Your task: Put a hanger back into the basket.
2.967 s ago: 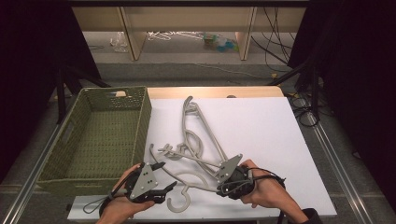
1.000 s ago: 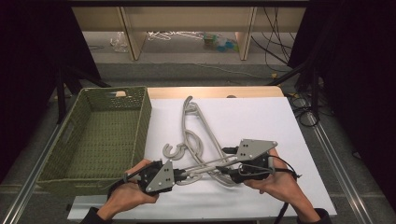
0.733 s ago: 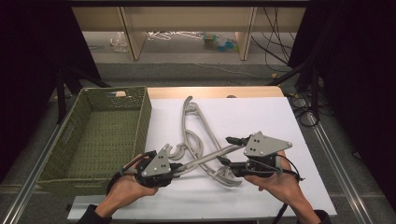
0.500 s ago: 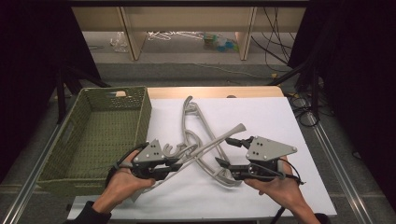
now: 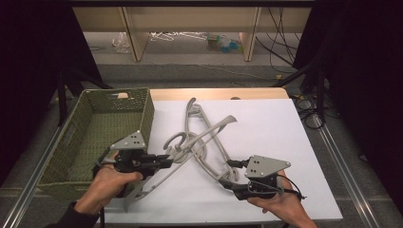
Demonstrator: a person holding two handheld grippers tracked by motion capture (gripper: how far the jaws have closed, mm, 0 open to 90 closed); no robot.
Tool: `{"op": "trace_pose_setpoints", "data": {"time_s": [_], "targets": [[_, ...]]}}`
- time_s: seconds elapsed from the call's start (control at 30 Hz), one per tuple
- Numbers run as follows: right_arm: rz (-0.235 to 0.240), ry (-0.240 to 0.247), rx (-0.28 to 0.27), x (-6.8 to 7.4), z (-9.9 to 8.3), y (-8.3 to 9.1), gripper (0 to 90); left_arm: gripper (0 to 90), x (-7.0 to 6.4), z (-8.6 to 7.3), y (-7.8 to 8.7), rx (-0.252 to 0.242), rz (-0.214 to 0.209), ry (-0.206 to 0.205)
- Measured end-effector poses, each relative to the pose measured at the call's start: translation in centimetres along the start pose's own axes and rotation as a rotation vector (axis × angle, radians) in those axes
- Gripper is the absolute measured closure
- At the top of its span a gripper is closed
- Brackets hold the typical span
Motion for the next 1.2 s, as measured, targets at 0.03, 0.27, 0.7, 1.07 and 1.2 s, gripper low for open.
{"op": "trace_pose_setpoints", "data": {"time_s": [0.03,0.27,0.7,1.07,1.2], "targets": [[0.000,0.000,0.000,0.0,0.0,0.0,39.6,79.4,0.0,0.0,0.0,0.000,0.000,0.000],[-0.006,-0.058,-0.006,-0.8,-1.7,-0.1,37.5,79.5,0.9,2.4,4.1,-0.050,0.085,-0.032],[-0.004,-0.073,0.028,-1.2,-2.4,-0.5,37.8,79.5,3.9,3.2,9.5,-0.084,0.191,-0.019],[-0.003,-0.077,0.033,-1.2,-2.6,-0.8,37.7,79.5,8.7,1.6,13.1,-0.026,0.357,-0.057],[-0.007,-0.085,0.031,-1.4,-2.5,-0.7,36.2,79.5,10.2,1.1,14.4,0.001,0.401,-0.080]]}}
Point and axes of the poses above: each handheld gripper's, and its own axes: y roughly backward along the jaws, z roughly out of its top, x roughly to its left, the point moved 3 cm from there along -y, roughly forward along the jaws, and after that the axes turned 7 degrees about -y, right-handed, at the moved point
